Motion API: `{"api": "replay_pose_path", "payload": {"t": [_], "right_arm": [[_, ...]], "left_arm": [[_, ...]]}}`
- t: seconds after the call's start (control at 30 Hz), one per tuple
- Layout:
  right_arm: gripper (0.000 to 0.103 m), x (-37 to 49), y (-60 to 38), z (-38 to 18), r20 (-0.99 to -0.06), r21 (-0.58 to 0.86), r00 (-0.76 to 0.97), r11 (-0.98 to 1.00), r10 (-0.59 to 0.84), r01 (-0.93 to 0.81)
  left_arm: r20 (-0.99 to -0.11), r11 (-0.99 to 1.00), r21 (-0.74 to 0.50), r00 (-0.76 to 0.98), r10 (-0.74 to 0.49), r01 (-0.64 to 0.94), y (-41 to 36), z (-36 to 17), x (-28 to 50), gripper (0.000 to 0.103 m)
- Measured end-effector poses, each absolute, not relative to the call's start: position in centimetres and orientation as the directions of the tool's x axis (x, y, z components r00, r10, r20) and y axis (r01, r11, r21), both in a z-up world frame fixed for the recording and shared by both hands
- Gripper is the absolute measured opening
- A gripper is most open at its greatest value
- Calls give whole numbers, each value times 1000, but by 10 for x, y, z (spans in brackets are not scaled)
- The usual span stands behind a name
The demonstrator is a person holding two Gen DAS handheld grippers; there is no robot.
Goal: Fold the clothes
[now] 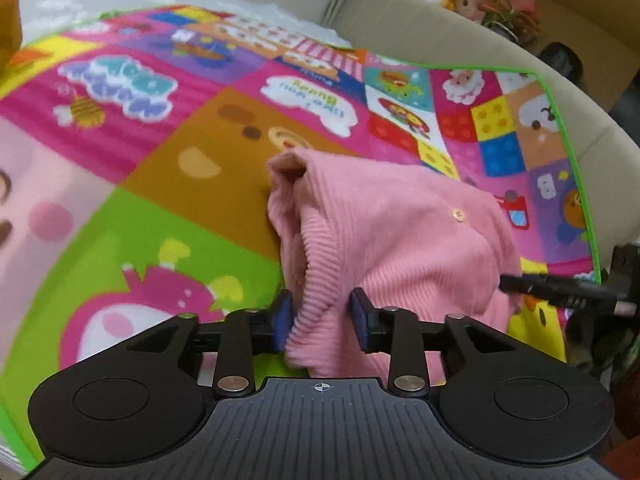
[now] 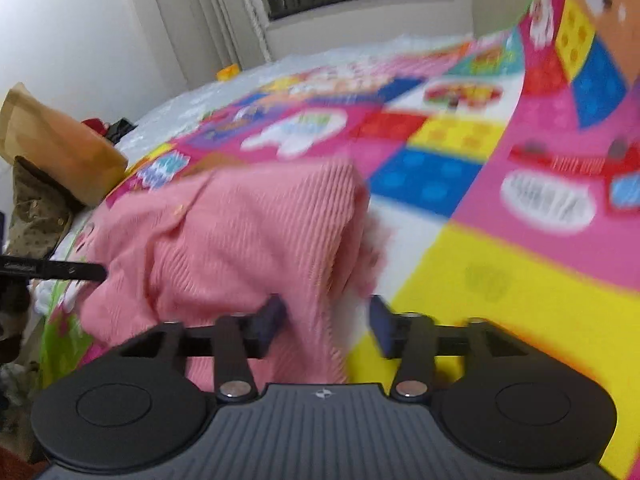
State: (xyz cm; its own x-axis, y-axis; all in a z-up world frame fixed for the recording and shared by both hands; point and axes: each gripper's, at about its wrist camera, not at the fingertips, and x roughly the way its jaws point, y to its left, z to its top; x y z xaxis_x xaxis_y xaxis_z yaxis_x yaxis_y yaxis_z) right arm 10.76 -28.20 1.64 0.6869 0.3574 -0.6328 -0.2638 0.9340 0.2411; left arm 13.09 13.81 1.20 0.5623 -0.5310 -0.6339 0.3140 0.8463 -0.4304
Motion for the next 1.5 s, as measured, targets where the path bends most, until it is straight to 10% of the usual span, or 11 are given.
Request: {"api": "replay_pose_path", "payload": {"t": [0.1, 0.3, 0.57, 0.9, 1.23, 1.5], "right_arm": [[90, 104, -283, 38, -572, 166, 753, 945, 325, -282], [103, 108, -265, 61, -463, 80, 832, 950, 305, -303], [103, 148, -224, -7, -600, 16, 770, 965, 218, -260], [103, 123, -224, 33, -479, -15, 843, 958, 245, -287], [103, 135, -202, -8, -590, -53, 781, 955, 205, -291], [103, 132, -215, -11, -609, 40, 751, 956, 255, -292]], "left_arm": [[-570, 835, -425, 613, -547, 349, 140, 36, 126, 51], [-465, 801, -417, 656, -594, 430, 121, 61, 125, 86], [-573, 845, -385, 622, -534, 372, 82, 9, 149, 85], [-591, 863, -339, 629, -505, 375, 71, 13, 147, 86], [-594, 860, -338, 623, -510, 381, 70, 16, 146, 86], [-468, 816, -364, 670, -577, 448, 81, 52, 127, 85]]}}
